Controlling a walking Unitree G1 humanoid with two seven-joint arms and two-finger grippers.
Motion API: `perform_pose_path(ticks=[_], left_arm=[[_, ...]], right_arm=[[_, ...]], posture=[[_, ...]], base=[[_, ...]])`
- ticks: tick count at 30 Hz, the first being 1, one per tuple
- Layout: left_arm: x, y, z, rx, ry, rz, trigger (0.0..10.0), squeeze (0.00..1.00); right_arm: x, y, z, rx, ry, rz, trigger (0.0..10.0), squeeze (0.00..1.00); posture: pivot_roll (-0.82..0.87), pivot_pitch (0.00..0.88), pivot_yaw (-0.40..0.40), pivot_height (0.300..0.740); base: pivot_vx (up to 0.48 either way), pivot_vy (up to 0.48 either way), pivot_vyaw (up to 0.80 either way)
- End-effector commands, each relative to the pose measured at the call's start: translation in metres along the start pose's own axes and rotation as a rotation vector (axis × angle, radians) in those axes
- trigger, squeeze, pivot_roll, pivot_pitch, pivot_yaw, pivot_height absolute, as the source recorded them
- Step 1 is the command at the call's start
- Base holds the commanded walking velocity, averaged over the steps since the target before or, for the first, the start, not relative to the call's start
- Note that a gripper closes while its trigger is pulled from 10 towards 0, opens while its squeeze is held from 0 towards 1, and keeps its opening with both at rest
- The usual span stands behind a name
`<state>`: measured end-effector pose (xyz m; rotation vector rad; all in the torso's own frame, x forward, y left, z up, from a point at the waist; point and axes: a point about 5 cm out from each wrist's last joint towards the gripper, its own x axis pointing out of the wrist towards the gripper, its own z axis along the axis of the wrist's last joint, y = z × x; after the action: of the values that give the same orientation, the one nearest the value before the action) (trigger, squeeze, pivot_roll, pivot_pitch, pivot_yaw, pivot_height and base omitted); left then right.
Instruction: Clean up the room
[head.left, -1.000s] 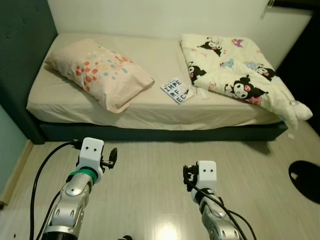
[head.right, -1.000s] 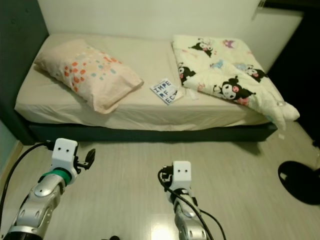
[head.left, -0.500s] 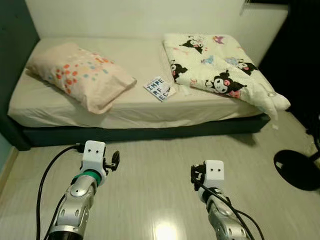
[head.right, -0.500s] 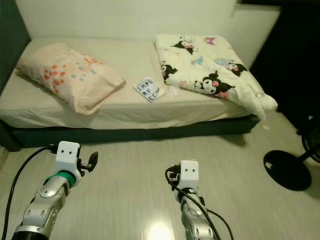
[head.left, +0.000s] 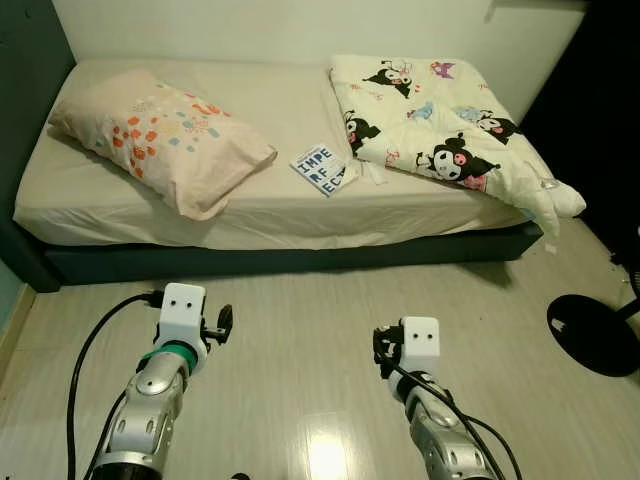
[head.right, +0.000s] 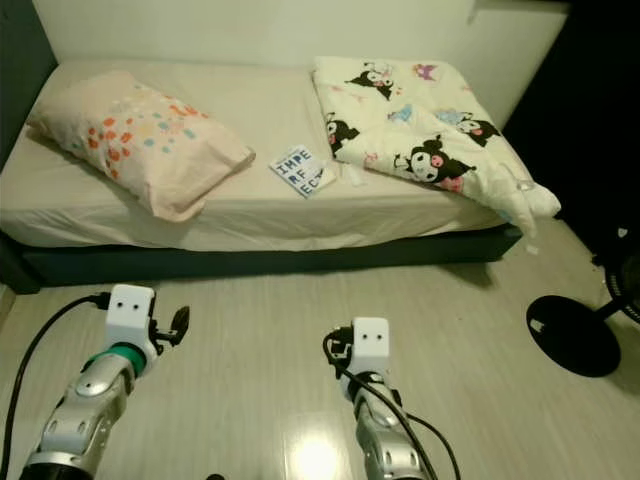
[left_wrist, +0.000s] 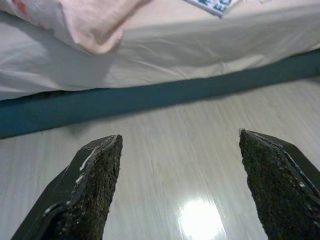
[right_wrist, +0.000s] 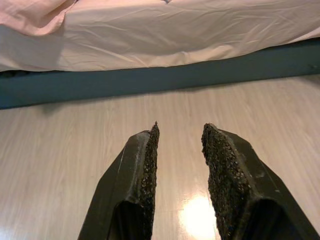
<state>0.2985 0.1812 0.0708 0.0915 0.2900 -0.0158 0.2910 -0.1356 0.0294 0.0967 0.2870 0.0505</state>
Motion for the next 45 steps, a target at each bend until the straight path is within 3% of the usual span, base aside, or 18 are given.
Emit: perform_pose_path(ticks=[1,9,11,13,15,18,26,32,45], left_arm=[[0.001,-0.003,-0.004,0.009,0.013,-0.01,10.0,0.0],[0.009,-0.015,-0.021,0.028,0.076,-0.082,10.0,0.0],[0.011,-0.017,-0.035,-0.003,0.142,-0.103,10.0,0.0],[0.011,-0.018,-0.039,-0.021,0.166,-0.107,10.0,0.0],[0.014,-0.014,-0.045,0.017,0.19,-0.087,10.0,0.0],[0.011,-0.016,-0.068,0.032,0.304,-0.119,10.0,0.0],[0.007,-0.032,-0.079,-0.018,0.329,-0.162,10.0,0.0],[0.009,-0.035,-0.079,0.006,0.329,-0.174,10.0,0.0],[0.009,-0.034,-0.078,0.071,0.3,-0.184,10.0,0.0]], right_arm=[[-0.002,-0.003,-0.007,0.013,0.029,-0.028,10.0,0.0],[-0.005,-0.015,-0.029,-0.004,0.137,-0.106,10.0,0.0],[-0.009,-0.019,-0.049,-0.024,0.257,-0.126,10.0,0.0],[-0.011,-0.021,-0.056,-0.028,0.307,-0.135,10.0,0.0],[-0.019,-0.028,-0.074,-0.055,0.428,-0.172,10.0,0.0],[-0.03,-0.031,-0.092,-0.012,0.549,-0.202,10.0,0.0],[-0.025,-0.027,-0.088,-0.033,0.53,-0.174,10.0,0.0],[-0.027,-0.03,-0.09,-0.03,0.547,-0.179,10.0,0.0],[-0.036,-0.031,-0.101,0.059,0.554,-0.243,10.0,0.0]], posture=[[0.12,0.035,0.005,0.74],[0.1,0.029,0.01,0.74],[0.08,0.025,0.01,0.74],[0.08,0.023,0.009,0.74],[0.08,0.021,0.004,0.74],[0.08,0.021,-0.008,0.74],[0.07,0.011,-0.015,0.74],[0.07,0.005,-0.01,0.74],[0.09,0.046,0.113,0.74]], base=[[0.0,0.0,0.0],[0.0,0.0,0.0],[0.0,0.0,0.0],[0.0,0.0,0.0],[0.0,0.0,0.0],[0.0,0.0,0.0],[0.0,0.0,0.0],[0.0,0.0,0.0],[0.0,0.0,0.0]])
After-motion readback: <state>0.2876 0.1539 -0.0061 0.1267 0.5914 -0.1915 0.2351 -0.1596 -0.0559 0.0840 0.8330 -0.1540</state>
